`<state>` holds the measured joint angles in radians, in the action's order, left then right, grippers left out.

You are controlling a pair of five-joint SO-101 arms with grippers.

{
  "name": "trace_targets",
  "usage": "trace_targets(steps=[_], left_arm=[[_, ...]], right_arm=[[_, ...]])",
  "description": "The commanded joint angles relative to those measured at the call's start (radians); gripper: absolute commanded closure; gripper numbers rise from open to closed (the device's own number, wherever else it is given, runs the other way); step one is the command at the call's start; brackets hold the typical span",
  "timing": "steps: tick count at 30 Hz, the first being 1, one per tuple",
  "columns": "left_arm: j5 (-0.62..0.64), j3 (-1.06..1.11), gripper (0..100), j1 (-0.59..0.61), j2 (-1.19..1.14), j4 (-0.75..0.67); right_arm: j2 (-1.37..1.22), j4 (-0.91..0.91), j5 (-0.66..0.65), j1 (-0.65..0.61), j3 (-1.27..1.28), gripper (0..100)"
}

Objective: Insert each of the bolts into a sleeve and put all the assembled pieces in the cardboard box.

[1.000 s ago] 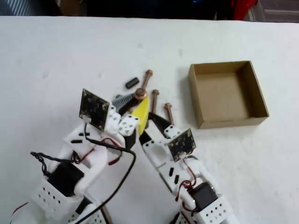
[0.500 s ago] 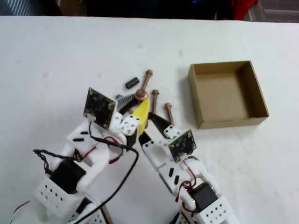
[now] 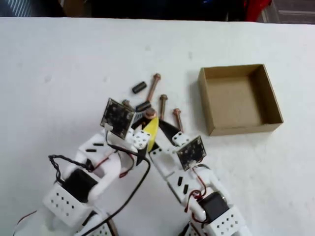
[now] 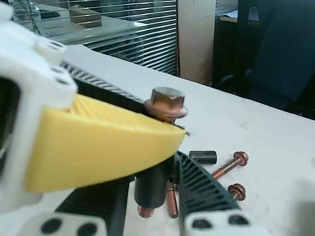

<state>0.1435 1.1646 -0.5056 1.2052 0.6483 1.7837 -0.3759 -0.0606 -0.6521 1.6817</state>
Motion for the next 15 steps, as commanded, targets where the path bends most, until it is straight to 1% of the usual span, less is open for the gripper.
trace_targets(steps=[1, 8, 15], left_arm=[[-0.015, 0.000, 98, 0.004, 0.015, 0.003], [-0.017, 0.055, 98, -0.001, 0.015, 0.003], [-0.017, 0.058, 98, -0.001, 0.015, 0.003]], right_arm=[[0.016, 0.007, -0.005, 0.005, 0.008, 98.1], [0.016, 0.002, -0.005, 0.005, 0.008, 98.1], [0.016, 0.002, -0.005, 0.005, 0.008, 98.1]])
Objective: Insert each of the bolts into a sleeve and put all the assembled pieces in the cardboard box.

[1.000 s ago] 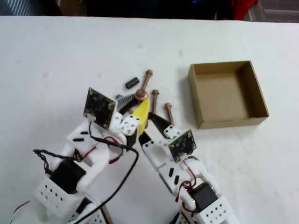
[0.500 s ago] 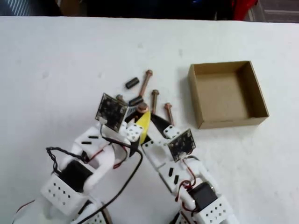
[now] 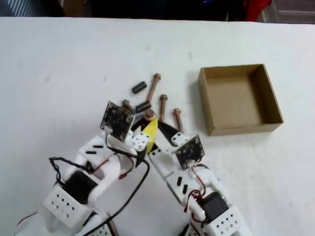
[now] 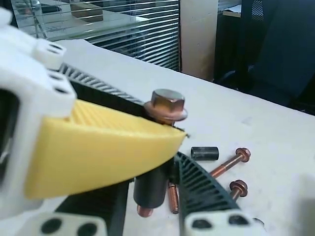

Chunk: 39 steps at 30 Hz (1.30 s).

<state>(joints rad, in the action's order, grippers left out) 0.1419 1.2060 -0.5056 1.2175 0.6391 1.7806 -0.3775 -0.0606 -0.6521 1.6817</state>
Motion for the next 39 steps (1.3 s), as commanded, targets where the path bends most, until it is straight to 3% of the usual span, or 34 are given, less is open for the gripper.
trace_targets(steps=[1, 13, 21, 34, 39], left_arm=[[-0.015, 0.017, 98, -0.001, 0.002, 0.012], [-0.017, 0.009, 98, 0.007, 0.002, -0.055], [-0.017, 0.009, 80, 0.007, 0.002, -0.060], [-0.018, -0.074, 79, 0.008, 0.002, -0.054], [-0.087, -0.175, 79, 0.081, 0.002, -0.055]], right_arm=[[0.019, 0.004, -0.005, 0.005, 0.008, 98.1], [0.019, 0.008, -0.005, 0.005, 0.008, 98.1], [0.019, 0.012, -0.003, 0.005, -0.028, 98.1], [0.019, 0.012, -0.003, 0.005, -0.029, 98.1], [0.019, 0.007, -0.003, 0.021, -0.029, 98.1]])
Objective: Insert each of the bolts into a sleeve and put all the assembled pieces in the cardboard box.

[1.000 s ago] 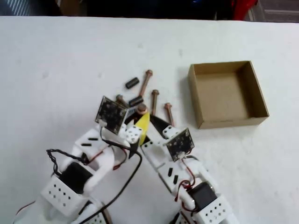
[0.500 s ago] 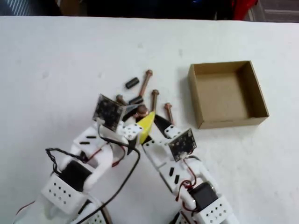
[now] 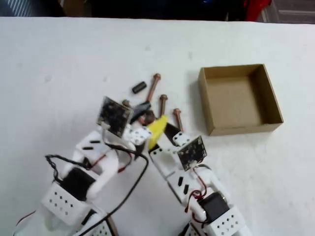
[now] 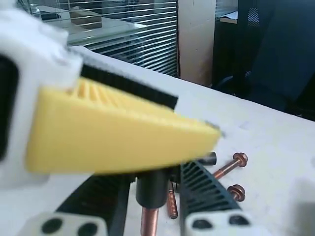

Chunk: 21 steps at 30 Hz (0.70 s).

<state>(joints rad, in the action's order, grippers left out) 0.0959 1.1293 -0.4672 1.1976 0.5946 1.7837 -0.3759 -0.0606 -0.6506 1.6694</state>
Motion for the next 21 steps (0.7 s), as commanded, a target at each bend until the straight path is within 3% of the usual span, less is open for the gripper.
trace_targets(steps=[1, 8, 13, 18, 21], left_arm=[[-0.051, -0.118, 79, 0.058, 0.022, -0.008], [-0.061, -0.187, 79, 0.134, 0.022, -0.006], [-0.061, -0.186, 80, 0.206, 0.061, 0.015], [-0.061, -0.180, 97, 0.321, 0.166, 0.063], [-0.061, -0.180, 95, 0.381, 0.211, 0.112]], right_arm=[[0.016, 0.007, -0.003, 0.031, -0.017, 98.1], [0.008, -0.016, -0.005, 0.065, -0.038, 98.1], [0.008, -0.206, 0.000, 0.170, -0.169, 98.1], [0.007, -0.291, 0.000, 0.262, -0.269, 98.1], [0.007, -0.352, -0.002, 0.291, -0.327, 98.1]])
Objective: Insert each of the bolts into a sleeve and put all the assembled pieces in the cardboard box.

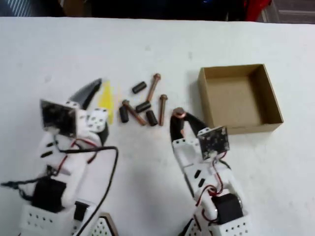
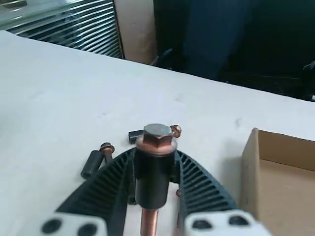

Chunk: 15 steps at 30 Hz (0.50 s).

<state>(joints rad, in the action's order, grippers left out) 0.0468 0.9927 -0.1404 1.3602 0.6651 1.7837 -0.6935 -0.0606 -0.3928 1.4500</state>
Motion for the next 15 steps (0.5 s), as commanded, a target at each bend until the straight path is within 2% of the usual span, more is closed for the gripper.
trace_targets(steps=[1, 7, 12, 15], left_arm=[[-0.012, -0.041, 95, 0.068, 0.056, 0.058], [-0.061, -0.040, 98, 0.151, 0.071, 0.155], [-0.114, -0.040, 98, 0.240, 0.071, 0.269], [-0.114, 0.003, 98, 0.315, 0.073, 0.288]], right_arm=[[0.007, -0.061, -0.002, 0.041, -0.129, 98.1], [-0.081, -0.162, -0.003, 0.102, -0.299, 98.1], [-0.326, -0.234, -0.008, 0.131, -0.506, 98.1], [-0.506, -0.251, -0.074, 0.133, -0.618, 98.1]])
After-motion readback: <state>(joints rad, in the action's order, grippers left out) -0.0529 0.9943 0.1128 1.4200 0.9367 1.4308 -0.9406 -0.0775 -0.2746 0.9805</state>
